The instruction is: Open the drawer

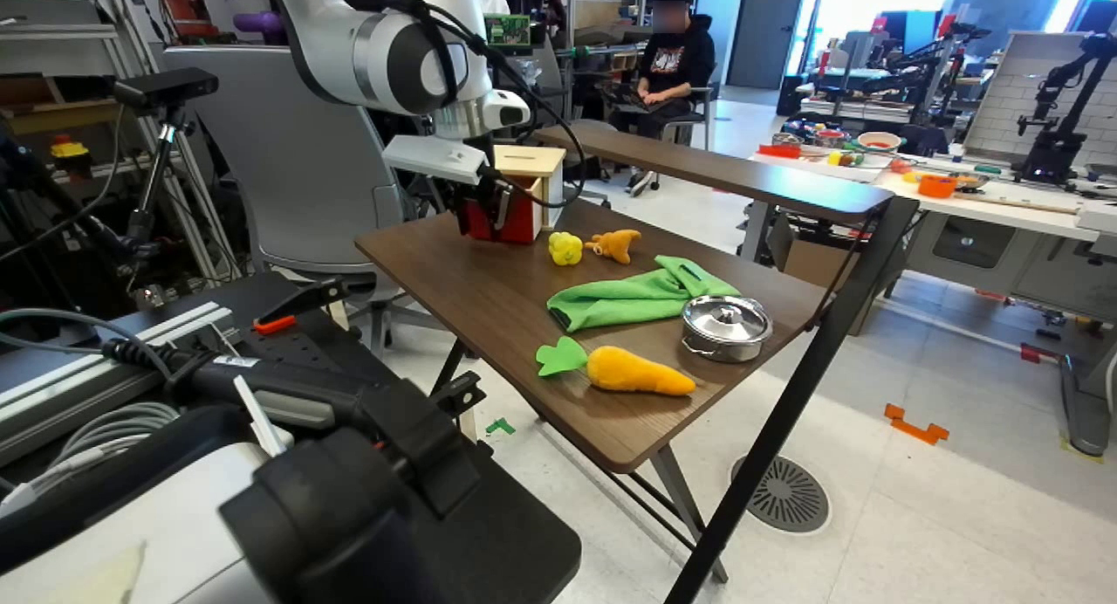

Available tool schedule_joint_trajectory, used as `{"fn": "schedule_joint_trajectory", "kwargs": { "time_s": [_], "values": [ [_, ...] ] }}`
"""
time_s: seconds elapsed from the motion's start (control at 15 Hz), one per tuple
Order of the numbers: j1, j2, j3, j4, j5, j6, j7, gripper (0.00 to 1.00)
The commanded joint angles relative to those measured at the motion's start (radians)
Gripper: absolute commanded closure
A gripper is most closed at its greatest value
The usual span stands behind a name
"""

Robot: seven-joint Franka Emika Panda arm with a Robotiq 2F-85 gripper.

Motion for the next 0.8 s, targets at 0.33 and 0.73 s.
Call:
{"fn": "schedule_joint_trajectory", "kwargs": {
  "time_s": [0.33,0.73],
  "values": [
    [0.033,-0.103,-0.020,-0.070,0.000,-0.060,0.025,0.00],
    [0.029,-0.176,-0.016,-0.061,0.007,-0.089,0.015,0.00]
  ]
}}
